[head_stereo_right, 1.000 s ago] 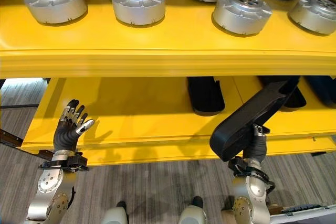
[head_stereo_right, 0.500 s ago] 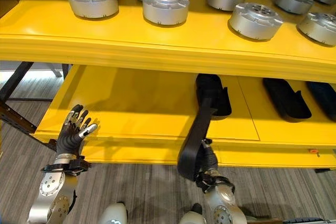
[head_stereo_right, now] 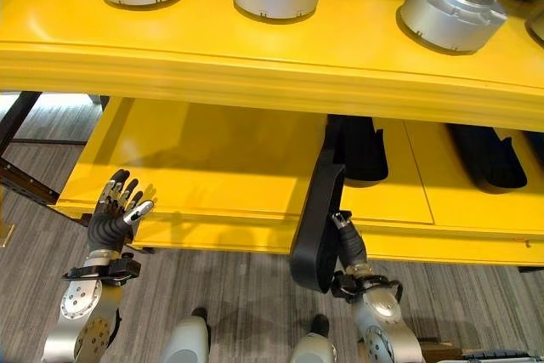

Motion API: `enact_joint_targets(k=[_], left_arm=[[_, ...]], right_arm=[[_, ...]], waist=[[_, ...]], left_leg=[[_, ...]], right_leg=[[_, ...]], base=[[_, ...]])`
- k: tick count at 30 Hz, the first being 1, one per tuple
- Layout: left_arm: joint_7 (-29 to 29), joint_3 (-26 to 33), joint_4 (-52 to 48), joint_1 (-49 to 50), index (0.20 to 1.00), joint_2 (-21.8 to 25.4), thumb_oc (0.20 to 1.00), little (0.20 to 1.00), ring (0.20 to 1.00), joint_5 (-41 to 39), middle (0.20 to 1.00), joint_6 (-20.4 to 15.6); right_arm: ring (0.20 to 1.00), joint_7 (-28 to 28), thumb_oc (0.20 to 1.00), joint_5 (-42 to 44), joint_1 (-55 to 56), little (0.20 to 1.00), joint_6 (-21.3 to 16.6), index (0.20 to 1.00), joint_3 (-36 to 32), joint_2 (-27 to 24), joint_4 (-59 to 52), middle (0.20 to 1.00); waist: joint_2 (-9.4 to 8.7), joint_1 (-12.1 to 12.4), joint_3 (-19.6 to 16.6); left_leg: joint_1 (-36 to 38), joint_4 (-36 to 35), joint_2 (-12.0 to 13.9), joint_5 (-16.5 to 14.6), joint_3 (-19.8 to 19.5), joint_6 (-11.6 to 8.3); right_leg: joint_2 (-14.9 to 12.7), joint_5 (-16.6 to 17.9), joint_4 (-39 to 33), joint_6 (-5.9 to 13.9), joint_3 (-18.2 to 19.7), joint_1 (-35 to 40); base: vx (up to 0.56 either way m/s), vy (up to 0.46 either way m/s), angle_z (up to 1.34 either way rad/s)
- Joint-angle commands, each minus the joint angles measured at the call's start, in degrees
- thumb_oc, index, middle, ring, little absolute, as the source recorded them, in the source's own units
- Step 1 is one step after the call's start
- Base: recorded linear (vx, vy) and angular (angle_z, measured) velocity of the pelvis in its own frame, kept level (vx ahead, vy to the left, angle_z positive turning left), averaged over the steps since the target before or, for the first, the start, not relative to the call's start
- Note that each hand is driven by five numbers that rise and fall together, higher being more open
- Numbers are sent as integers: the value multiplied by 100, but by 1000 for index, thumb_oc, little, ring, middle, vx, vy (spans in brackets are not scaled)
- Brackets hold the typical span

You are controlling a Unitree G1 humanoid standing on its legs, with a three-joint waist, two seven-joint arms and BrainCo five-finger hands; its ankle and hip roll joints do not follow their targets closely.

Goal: Move parts from the plastic box to the shelf.

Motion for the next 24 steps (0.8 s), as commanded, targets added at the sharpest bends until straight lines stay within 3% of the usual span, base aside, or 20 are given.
enact_joint_targets(k=[1,24], left_arm=[[97,239,-397,-101,1000,192,1000,1000,1000,135,1000,-433],[209,-58,-335,-386,1000,312,1000,1000,1000,-81,1000,-388]], right_arm=[[200,-116,200,-260,-497,200,-675,200,-154,-89,-405,200],[200,-658,200,-476,-2788,200,-616,200,635,114,226,200]], waist=[[-97,40,-279],[-118,780,-236]], left_leg=[[316,-249,-176,80,164,241],[-118,-286,-363,227,-290,287]], right_leg=[[-214,-648,1079,63,36,-132],[-332,-674,1120,21,-579,-22]], base=[[21,-20,10],[14,-26,14]])
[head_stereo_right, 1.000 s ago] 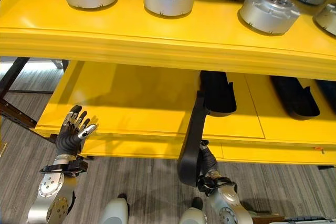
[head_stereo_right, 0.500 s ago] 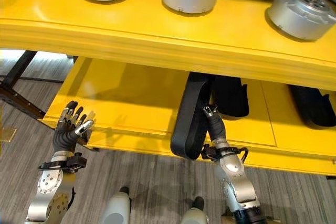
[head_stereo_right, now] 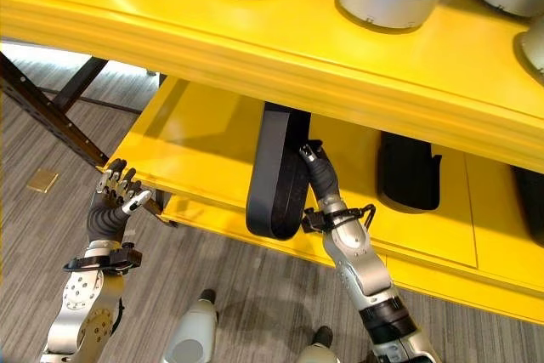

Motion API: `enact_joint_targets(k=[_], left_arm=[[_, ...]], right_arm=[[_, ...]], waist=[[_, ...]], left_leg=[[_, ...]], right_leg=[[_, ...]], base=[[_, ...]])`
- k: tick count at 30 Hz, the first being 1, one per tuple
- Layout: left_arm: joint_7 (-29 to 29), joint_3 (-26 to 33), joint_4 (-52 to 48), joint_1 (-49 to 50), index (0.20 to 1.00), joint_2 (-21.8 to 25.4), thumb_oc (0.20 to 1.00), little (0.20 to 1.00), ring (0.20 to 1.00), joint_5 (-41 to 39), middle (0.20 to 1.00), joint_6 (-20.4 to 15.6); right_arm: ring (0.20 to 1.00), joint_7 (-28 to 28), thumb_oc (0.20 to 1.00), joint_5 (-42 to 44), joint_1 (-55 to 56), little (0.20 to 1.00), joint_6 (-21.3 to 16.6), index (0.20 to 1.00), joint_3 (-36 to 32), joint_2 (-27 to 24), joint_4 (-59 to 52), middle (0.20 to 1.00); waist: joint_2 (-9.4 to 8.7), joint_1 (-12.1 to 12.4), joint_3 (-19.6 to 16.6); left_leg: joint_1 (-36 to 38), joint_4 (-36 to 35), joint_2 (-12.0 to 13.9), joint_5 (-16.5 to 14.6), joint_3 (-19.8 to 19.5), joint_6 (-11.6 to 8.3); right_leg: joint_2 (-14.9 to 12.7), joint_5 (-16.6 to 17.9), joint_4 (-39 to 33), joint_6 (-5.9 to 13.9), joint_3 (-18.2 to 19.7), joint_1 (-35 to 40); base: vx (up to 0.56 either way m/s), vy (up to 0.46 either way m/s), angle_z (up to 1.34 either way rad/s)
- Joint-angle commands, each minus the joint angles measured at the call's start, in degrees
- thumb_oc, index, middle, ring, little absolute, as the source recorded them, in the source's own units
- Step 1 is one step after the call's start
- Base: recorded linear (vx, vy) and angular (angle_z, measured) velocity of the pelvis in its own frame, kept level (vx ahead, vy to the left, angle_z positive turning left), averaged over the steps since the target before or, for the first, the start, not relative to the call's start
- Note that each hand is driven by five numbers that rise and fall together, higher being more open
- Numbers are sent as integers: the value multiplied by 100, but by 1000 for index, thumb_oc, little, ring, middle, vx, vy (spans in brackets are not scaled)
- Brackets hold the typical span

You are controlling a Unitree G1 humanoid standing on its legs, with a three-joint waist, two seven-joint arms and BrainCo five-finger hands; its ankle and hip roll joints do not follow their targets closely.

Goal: Move parts from the plastic box to the shelf.

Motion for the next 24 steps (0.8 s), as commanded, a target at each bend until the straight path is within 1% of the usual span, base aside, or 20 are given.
enact_joint_targets(k=[1,3,4,5,7,9,10,13,14,16,17,18,19,20,24], left_arm=[[74,-39,-337,-55,1000,328,1000,1000,1000,-71,1000,-348],[114,-97,-350,-81,1000,363,1000,1000,1000,-89,1000,-359],[115,-94,-350,-86,1000,364,1000,1000,1000,-89,1000,-359],[133,-128,-390,-72,1000,401,1000,1000,1000,-136,1000,-381],[145,-129,-410,-69,1000,426,1000,1000,1000,-155,1000,-389],[156,-142,-435,-59,1000,478,1000,1000,1000,-196,1000,-388],[150,-152,-453,-46,1000,538,1000,1000,1000,-219,1000,-382],[152,-183,-469,-28,1000,593,1000,1000,1000,-262,1000,-388],[177,-230,-524,-22,1000,659,1000,1000,1000,-305,1000,-394],[177,-250,-540,-30,1000,690,1000,1000,1000,-326,1000,-399],[182,-296,-569,-41,1000,757,1000,1000,1000,-377,1000,-409],[182,-294,-567,-47,1000,756,1000,1000,1000,-378,1000,-409],[209,-322,-592,-68,1000,801,1000,1000,1000,-409,1000,-404],[202,-344,-613,-68,1000,849,1000,1000,1000,-427,1000,-414],[220,-404,-611,-103,1000,898,1000,1000,1000,-457,1000,-441]], right_arm=[[200,-224,200,-164,-486,200,-388,200,-98,100,-3,200],[200,-448,200,-358,-804,200,-389,200,-105,117,154,200],[200,-449,200,-359,-816,200,-394,200,-104,119,164,200],[200,-636,200,-434,-1101,200,-403,200,-73,132,378,200],[200,-707,200,-494,-1238,200,-391,200,-68,122,456,200],[200,-850,200,-585,-1508,200,-369,200,-82,48,629,200],[200,-987,200,-717,-1780,200,-313,200,-108,-57,809,200],[200,-1144,200,-756,-2086,200,-273,200,-128,-149,1073,200],[200,-1325,200,-777,-2431,200,-234,200,-137,-252,1359,200],[200,-1376,200,-807,-2608,200,-218,200,-117,-310,1485,200],[200,-1506,200,-908,-2916,200,-175,200,-84,-427,1740,200],[200,-1507,200,-906,-2928,200,-179,200,-81,-428,1750,200],[200,-1595,200,-1074,-3219,200,-70,200,-30,-575,1975,200],[200,-1669,200,-1111,-3419,200,-45,200,-36,-663,2133,200],[200,-1810,200,-1350,-3713,200,28,200,-39,-884,2385,200]], waist=[[-82,97,-269],[-72,163,-267],[-77,155,-269],[-54,239,-245],[-64,245,-252],[-48,319,-223],[-46,373,-215],[-40,420,-195],[-33,477,-165],[-28,500,-135],[-28,545,-76],[-26,544,-72],[-18,581,-7],[-13,610,53],[4,631,143]], left_leg=[[346,-350,-60,91,242,215],[300,-360,-98,121,202,231],[294,-368,-103,130,197,233],[290,-321,-88,80,178,236],[253,-349,-111,130,159,251],[241,-294,-100,81,148,246],[192,-267,-111,80,120,249],[138,-228,-125,74,82,253],[77,-173,-137,68,45,260],[38,-145,-141,61,31,264],[-30,-90,-151,58,-2,268],[-34,-84,-150,56,-2,268],[-98,-9,-145,47,-26,269],[-148,32,-139,42,-47,273],[-252,143,-160,26,-84,287]], right_leg=[[-186,-656,1190,-6,71,-138],[-200,-625,1179,-1,23,-141],[-203,-620,1172,0,16,-144],[-187,-653,1221,-4,17,-137],[-200,-613,1194,-4,0,-158],[-189,-651,1248,-5,-10,-158],[-191,-665,1271,-8,-27,-172],[-195,-674,1295,-11,-46,-188],[-197,-684,1333,-20,-69,-208],[-197,-696,1364,-24,-64,-244],[-191,-708,1416,-29,-80,-288],[-191,-709,1418,-29,-79,-290],[-187,-732,1472,-42,-85,-330],[-179,-760,1500,-57,-92,-359],[-192,-800,1613,-81,-93,-430]], base=[[19,-10,13],[10,-5,7],[0,0,0],[2,-4,5],[-3,-3,13],[7,-11,11],[6,-8,4],[-8,-4,8],[-30,-3,9],[-30,0,8],[-20,0,9],[-40,4,10],[-44,7,9],[-52,12,9],[-19,8,6]])
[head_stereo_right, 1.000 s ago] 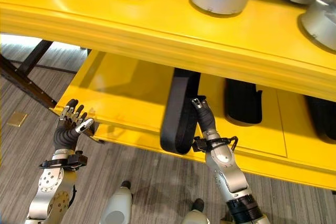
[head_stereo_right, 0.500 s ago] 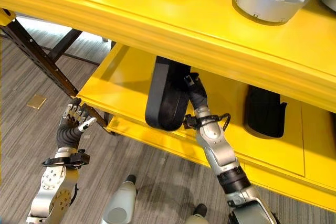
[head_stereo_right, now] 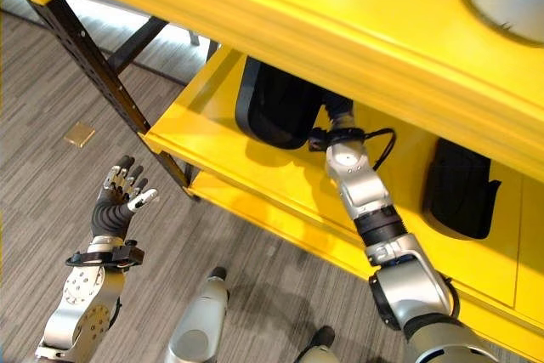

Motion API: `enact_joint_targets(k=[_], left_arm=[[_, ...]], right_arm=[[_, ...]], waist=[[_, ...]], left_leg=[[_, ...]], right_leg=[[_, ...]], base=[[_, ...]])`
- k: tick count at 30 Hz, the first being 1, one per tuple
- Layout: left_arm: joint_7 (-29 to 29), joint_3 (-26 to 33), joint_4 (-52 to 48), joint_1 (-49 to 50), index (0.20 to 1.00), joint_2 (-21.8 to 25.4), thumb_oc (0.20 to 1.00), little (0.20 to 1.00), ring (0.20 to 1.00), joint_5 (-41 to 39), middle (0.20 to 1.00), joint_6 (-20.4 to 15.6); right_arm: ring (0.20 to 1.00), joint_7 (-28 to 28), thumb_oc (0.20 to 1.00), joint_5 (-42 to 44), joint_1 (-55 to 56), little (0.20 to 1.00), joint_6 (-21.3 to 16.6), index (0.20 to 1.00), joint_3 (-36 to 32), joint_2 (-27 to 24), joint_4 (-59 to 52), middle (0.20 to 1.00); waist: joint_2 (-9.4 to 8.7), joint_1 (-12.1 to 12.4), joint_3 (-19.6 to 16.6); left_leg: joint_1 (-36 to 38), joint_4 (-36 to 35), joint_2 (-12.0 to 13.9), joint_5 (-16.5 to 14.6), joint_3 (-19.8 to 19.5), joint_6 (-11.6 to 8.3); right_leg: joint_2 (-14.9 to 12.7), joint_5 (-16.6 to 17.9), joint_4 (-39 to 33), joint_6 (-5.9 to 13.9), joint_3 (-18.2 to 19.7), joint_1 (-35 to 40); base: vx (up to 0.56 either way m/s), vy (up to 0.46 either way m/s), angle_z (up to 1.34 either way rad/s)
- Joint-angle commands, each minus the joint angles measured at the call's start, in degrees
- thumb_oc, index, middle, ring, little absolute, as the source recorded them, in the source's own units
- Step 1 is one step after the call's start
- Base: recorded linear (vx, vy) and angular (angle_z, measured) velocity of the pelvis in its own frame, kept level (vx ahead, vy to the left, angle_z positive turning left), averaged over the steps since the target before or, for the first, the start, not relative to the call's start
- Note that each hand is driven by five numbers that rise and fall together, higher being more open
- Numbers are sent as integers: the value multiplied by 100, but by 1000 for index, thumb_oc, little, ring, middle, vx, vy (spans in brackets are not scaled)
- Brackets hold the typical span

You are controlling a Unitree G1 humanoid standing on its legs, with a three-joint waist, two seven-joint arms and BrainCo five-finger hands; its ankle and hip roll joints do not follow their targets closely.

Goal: Move parts from the plastic box to the shelf.

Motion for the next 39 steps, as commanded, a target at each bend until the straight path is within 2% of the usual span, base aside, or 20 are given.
enact_joint_targets(k=[1,12,19,31,39], left_arm=[[13,-30,-602,5,1000,293,1000,1000,1000,-41,1000,-437],[134,-136,-593,-43,1000,272,1000,1000,1000,-44,1000,-504],[235,-214,-571,-24,1000,235,1000,1000,1000,-78,1000,-533],[184,-226,-663,70,1000,316,1000,1000,1000,-201,1000,-503],[103,-152,-694,113,1000,335,1000,1000,1000,-219,1000,-492]], right_arm=[[200,-274,200,-336,-549,200,-233,200,-23,-280,-84,200],[200,-515,200,-905,-857,200,39,200,14,-804,890,200],[200,-585,200,-612,-896,200,110,200,-13,-757,1862,200],[200,-570,200,-704,-1084,200,224,200,112,-1005,2418,200],[200,-482,200,-1379,-901,200,398,200,196,-1313,2226,200]], waist=[[-40,46,-180],[44,-23,114],[0,-153,164],[-6,-205,258],[-25,-189,290]], left_leg=[[401,-365,25,66,232,181],[260,-192,34,36,227,198],[276,-195,90,27,266,163],[208,-172,110,48,276,160],[128,-193,80,59,301,183]], right_leg=[[-138,-807,1505,-68,247,-274],[-141,-928,1742,-137,320,-449],[-91,-970,1771,-159,385,-487],[-64,-941,1753,-149,409,-543],[-72,-884,1656,-130,360,-555]], base=[[0,0,0],[-15,14,2],[-5,6,-2],[0,0,0],[0,0,0]])
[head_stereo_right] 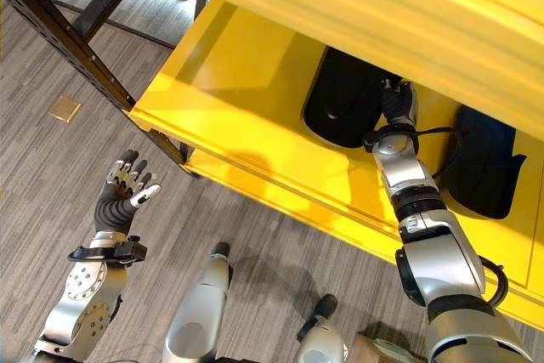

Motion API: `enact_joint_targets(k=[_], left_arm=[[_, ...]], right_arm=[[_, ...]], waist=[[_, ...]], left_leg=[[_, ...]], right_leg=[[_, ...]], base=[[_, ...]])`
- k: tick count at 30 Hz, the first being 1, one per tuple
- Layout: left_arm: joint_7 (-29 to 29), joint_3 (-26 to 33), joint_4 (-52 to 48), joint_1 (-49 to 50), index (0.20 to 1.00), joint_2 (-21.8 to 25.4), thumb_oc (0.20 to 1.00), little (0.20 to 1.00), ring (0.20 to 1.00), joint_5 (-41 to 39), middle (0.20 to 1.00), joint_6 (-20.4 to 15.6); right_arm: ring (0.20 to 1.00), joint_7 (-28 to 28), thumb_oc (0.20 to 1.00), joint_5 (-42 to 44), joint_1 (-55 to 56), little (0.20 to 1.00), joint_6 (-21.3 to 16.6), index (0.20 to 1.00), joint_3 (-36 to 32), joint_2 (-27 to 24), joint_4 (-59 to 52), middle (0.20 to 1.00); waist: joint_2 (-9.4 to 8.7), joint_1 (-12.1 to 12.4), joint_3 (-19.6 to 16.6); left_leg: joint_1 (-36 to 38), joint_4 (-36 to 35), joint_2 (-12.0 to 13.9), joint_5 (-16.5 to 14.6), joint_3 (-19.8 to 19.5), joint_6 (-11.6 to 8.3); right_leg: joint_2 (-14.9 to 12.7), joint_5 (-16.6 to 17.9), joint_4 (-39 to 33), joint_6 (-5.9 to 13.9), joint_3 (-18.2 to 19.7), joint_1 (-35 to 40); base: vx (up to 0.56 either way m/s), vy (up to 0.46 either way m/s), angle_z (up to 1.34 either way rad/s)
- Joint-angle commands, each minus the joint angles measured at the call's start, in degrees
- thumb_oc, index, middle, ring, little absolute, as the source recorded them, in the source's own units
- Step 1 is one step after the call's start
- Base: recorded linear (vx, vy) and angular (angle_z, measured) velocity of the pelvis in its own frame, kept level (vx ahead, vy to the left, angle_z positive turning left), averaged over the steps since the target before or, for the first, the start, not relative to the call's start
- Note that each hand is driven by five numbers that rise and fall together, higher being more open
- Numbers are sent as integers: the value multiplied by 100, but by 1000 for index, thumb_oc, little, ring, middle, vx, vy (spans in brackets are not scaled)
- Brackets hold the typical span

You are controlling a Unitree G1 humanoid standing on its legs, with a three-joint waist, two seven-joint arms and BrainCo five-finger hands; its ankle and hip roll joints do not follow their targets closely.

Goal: Move parts from the plastic box to the shelf.

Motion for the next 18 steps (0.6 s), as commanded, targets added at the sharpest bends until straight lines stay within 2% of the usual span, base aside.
enact_joint_targets(k=[1,8,18], left_arm=[[-114,155,-608,184,1000,59,1000,1000,1000,-126,1000,-349],[-105,198,-570,147,1000,-3,1000,1000,1000,-74,1000,-375],[-69,248,-499,75,1000,-120,1000,1000,1000,0,1000,-427]], right_arm=[[200,-113,200,-378,-376,200,-176,200,190,-536,-159,200],[200,-115,200,-822,-84,200,-86,200,42,-743,-433,200],[200,-63,200,-1172,328,200,-38,200,-149,-744,-584,200]], waist=[[-38,49,-218],[-53,46,-167],[-76,6,-134]], left_leg=[[441,-537,193,145,277,48],[403,-518,191,131,293,65],[387,-473,209,101,302,56]], right_leg=[[80,-861,1304,-125,264,-234],[83,-859,1289,-126,278,-251],[100,-900,1339,-135,328,-279]], base=[[0,0,0],[0,0,0],[0,0,0]])
